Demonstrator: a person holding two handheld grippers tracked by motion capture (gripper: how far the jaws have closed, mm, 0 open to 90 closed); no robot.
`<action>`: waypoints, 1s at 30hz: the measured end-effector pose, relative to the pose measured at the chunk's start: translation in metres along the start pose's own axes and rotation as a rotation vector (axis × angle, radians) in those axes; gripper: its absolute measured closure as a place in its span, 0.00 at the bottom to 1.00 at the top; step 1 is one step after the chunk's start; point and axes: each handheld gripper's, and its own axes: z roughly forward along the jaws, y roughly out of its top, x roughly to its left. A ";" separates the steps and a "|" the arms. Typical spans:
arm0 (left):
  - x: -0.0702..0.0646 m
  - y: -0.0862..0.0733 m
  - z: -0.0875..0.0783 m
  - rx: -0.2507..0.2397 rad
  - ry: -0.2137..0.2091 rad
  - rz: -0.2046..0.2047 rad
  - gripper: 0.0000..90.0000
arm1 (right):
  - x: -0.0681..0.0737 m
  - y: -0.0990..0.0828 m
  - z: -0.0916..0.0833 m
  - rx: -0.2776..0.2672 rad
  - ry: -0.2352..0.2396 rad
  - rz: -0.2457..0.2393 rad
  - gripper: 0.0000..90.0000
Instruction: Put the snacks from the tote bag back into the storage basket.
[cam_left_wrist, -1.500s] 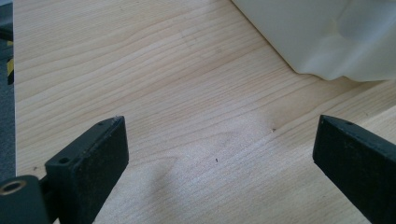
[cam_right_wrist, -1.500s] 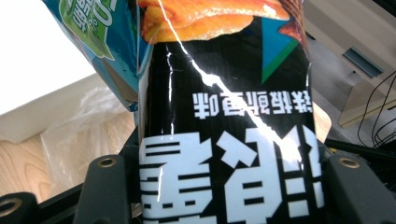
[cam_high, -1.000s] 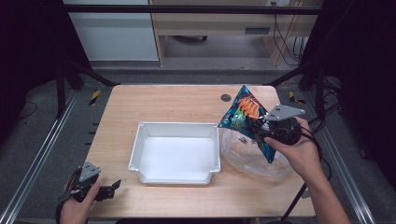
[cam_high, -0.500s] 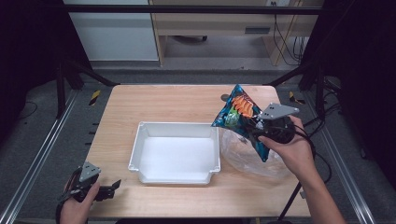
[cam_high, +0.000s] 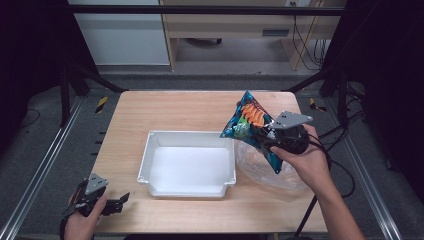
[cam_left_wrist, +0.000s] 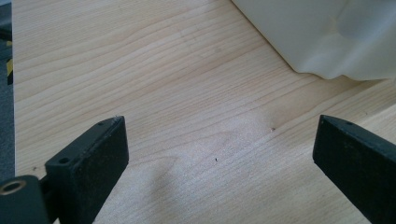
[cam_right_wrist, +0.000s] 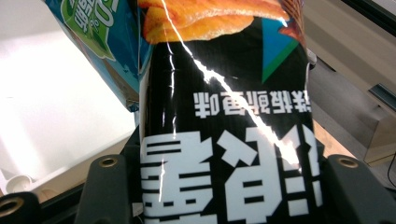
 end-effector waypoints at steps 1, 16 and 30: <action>0.000 0.000 0.000 0.000 0.000 0.000 0.04 | 0.001 0.000 0.001 0.000 0.002 -0.002 0.47; 0.000 0.000 0.000 -0.001 0.001 -0.001 0.03 | 0.010 0.007 0.008 -0.008 0.022 -0.017 0.47; 0.000 0.000 0.000 -0.001 0.000 0.000 0.03 | 0.015 0.012 0.012 -0.017 0.035 -0.027 0.47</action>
